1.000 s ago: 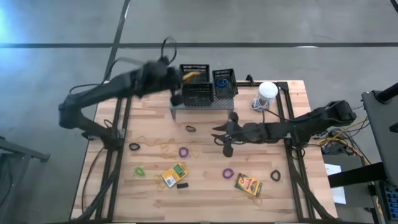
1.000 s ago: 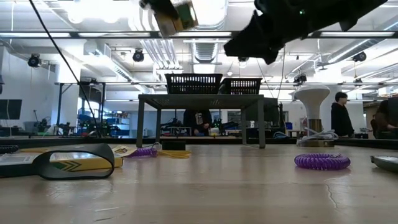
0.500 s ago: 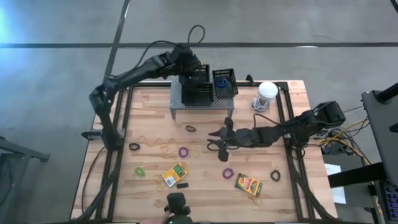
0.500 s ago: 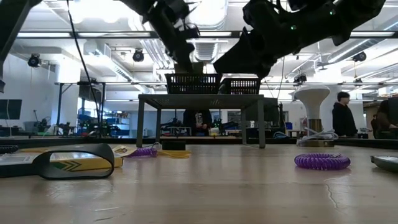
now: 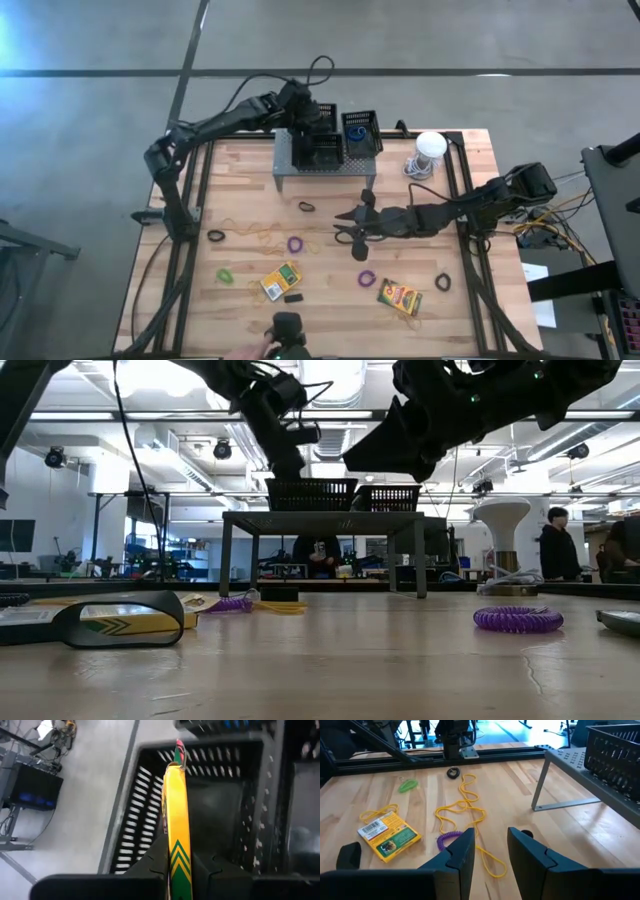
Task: Pick & Place Office Desk Supplies
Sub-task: Put the crayon box in the top left black bin, then put the violet spring keychain into the right black bin
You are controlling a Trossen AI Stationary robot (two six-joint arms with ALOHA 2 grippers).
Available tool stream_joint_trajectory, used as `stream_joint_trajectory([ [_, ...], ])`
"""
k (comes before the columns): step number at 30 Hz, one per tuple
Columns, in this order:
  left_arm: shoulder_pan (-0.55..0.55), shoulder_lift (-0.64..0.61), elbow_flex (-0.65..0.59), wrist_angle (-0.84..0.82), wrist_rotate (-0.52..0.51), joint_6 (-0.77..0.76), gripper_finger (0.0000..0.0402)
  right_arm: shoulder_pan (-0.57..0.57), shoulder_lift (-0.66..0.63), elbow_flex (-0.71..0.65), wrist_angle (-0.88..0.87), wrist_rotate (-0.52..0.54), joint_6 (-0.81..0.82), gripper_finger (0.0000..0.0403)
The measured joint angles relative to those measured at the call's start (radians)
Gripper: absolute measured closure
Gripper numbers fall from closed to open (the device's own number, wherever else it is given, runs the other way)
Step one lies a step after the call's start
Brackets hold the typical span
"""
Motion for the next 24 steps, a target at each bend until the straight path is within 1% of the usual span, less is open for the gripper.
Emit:
stream_joint_trajectory([
  [3, 0.000, 0.000, -0.026, 0.021, 0.000, 0.037, 0.0339, 0.000, 0.000, 0.000, 0.000, 0.000, 0.000, 0.0294],
  [9, -0.001, 0.000, -0.052, 0.079, 0.000, 0.053, 0.0263, 0.000, 0.000, 0.000, 0.000, 0.000, 0.000, 0.0295],
  [13, -0.006, -0.020, -0.048, 0.072, -0.003, 0.053, 0.0226, 0.000, 0.000, 0.000, 0.000, 0.000, 0.000, 0.0292],
  [17, -0.018, -0.084, -0.048, 0.073, -0.003, 0.046, 0.0205, 0.000, 0.000, 0.000, 0.000, 0.000, 0.000, 0.0293],
  [20, -0.036, -0.142, -0.047, 0.051, -0.004, 0.021, 0.0200, 0.000, 0.000, 0.000, 0.000, 0.000, 0.000, 0.0297],
  [22, -0.056, -0.193, -0.047, 0.026, -0.004, -0.015, 0.0200, 0.000, 0.000, 0.000, 0.001, 0.000, 0.005, 0.0299],
  [24, -0.084, -0.254, -0.048, -0.007, -0.003, -0.089, 0.0201, 0.000, 0.000, 0.000, 0.002, 0.000, 0.007, 0.0301],
])
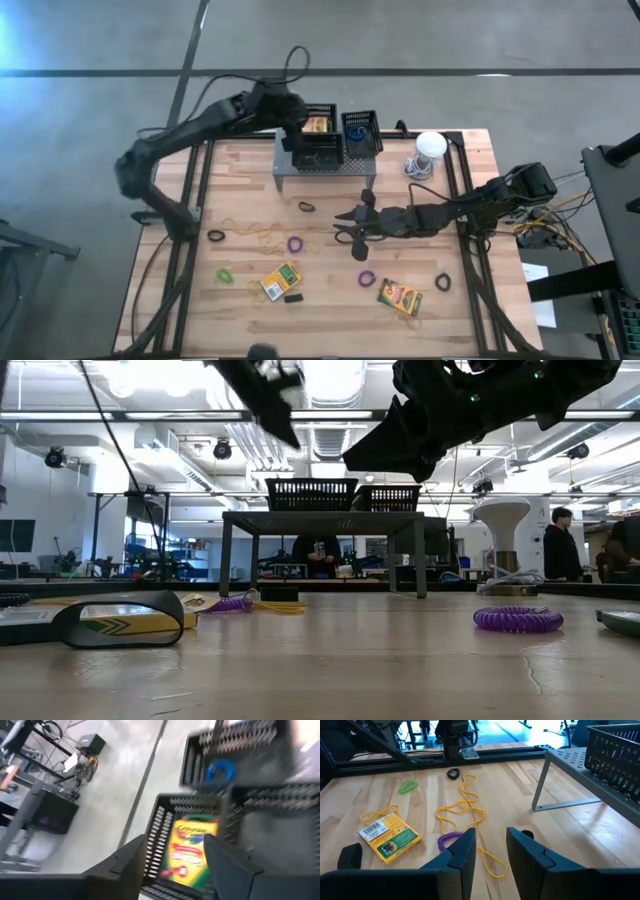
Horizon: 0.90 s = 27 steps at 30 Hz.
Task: Pick & Place Office Desk Supplies
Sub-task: Put the violet spring keychain into the right black bin
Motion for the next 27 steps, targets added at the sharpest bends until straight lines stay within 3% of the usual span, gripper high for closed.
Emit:
stream_joint_trajectory([
  [5, -0.119, -0.176, -0.094, -0.038, 0.004, -0.161, 0.0211, 0.000, 0.010, 0.000, 0.043, 0.000, 0.008, 0.0305],
  [11, -0.363, -0.400, -0.405, 0.124, 0.031, -0.282, 0.0232, 0.006, 0.078, 0.000, 0.159, 0.000, 0.004, 0.0301],
  [16, -0.595, -0.521, -0.743, 0.485, 0.031, -0.329, 0.0240, 0.082, 0.041, 0.000, 0.121, -0.001, -0.082, 0.0305],
  [20, -0.730, -0.523, -1.003, 0.865, 0.031, -0.322, 0.0240, 0.139, -0.027, 0.000, -0.023, -0.001, -0.082, 0.0312],
  [23, -0.774, -0.487, -1.158, 1.140, 0.026, -0.304, 0.0241, 0.166, -0.059, 0.000, -0.165, 0.000, 0.015, 0.0316],
  [27, -0.773, -0.445, -1.279, 1.358, -0.030, -0.317, 0.0241, 0.179, -0.072, 0.000, -0.338, -0.024, 0.186, 0.0318],
])
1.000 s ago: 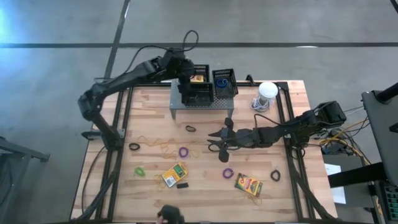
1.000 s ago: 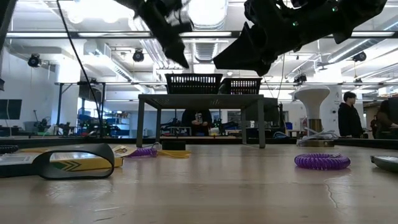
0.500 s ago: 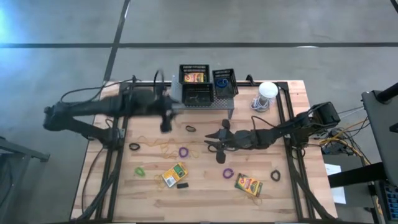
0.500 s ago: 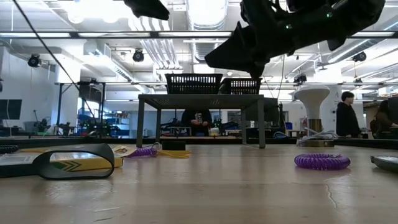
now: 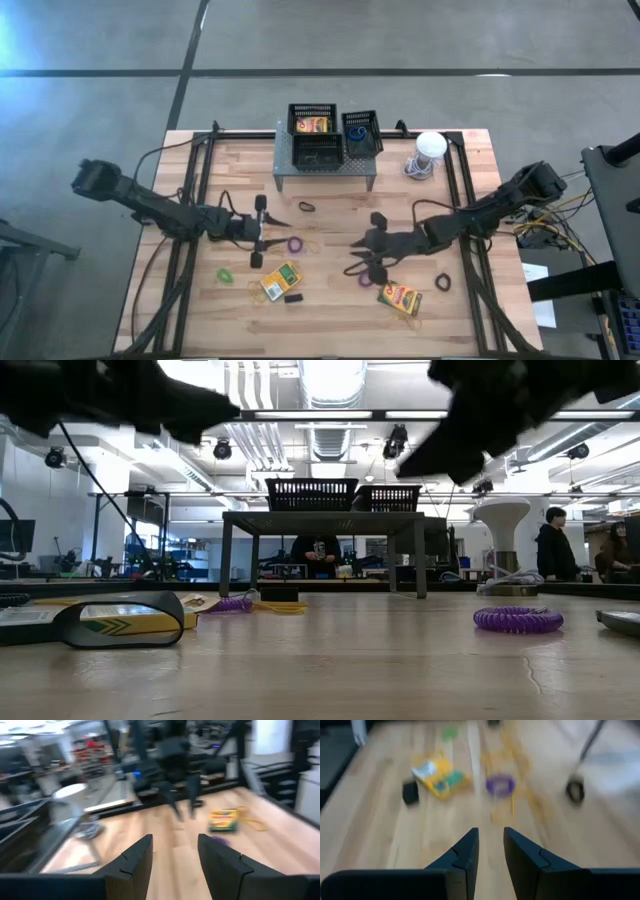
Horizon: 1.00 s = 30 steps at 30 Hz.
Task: Pick & Place Office Desk Supplies
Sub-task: Put the violet spring keychain into the right black bin
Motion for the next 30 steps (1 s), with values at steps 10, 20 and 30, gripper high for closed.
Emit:
stream_joint_trajectory([
  [10, 0.008, 0.011, -0.029, 0.028, -0.154, -0.058, 0.0241, 0.003, 0.035, -0.008, -0.200, -0.179, 0.189, 0.0259],
  [20, 0.014, 0.011, -0.010, 0.028, -0.154, -0.037, 0.0241, 0.011, 0.178, -0.018, -0.192, -0.239, 0.157, 0.0220],
  [30, 0.021, 0.011, -0.005, 0.026, -0.154, -0.035, 0.0241, 0.035, 0.213, -0.016, -0.175, -0.198, 0.144, 0.0286],
])
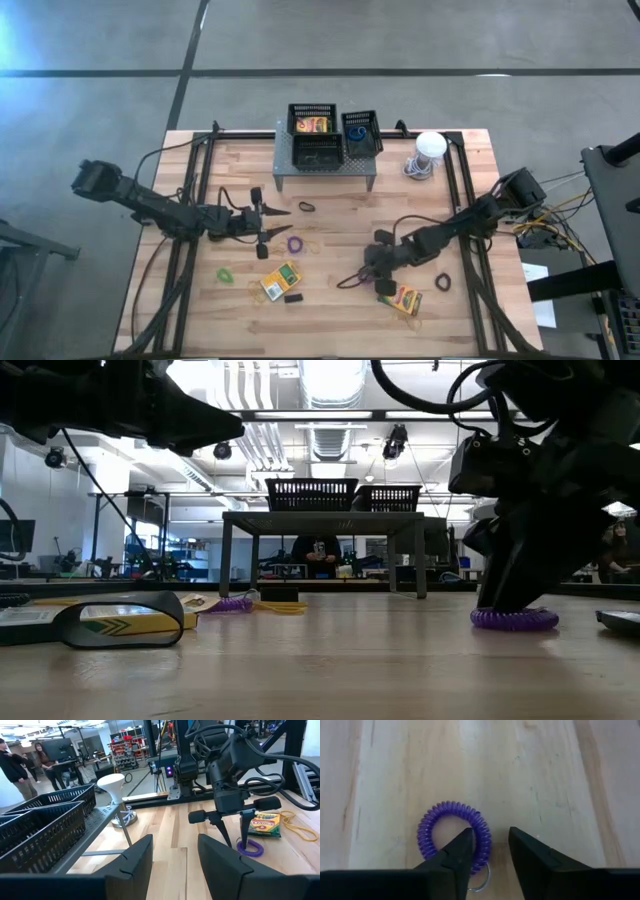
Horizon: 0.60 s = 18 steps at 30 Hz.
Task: Pick & Place Office Desk Supplies
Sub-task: Put the violet spring keychain into the right black bin
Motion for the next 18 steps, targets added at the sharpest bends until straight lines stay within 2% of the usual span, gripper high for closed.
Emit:
stream_joint_trajectory([
  [8, 0.000, 0.000, 0.000, 0.000, 0.000, -0.013, 0.0241, -0.002, -0.008, -0.004, 0.006, 0.004, 0.015, 0.0378],
  [11, 0.000, 0.000, 0.000, 0.000, 0.000, -0.017, 0.0241, -0.002, -0.028, -0.008, 0.099, 0.003, -0.008, 0.0383],
  [14, 0.000, 0.000, 0.000, 0.000, 0.000, -0.029, 0.0241, -0.016, -0.094, -0.003, 0.247, 0.086, -0.113, 0.0380],
  [18, 0.000, 0.000, 0.000, 0.000, 0.000, -0.029, 0.0241, -0.083, -0.181, -0.005, 0.384, 0.266, -0.259, 0.0380],
])
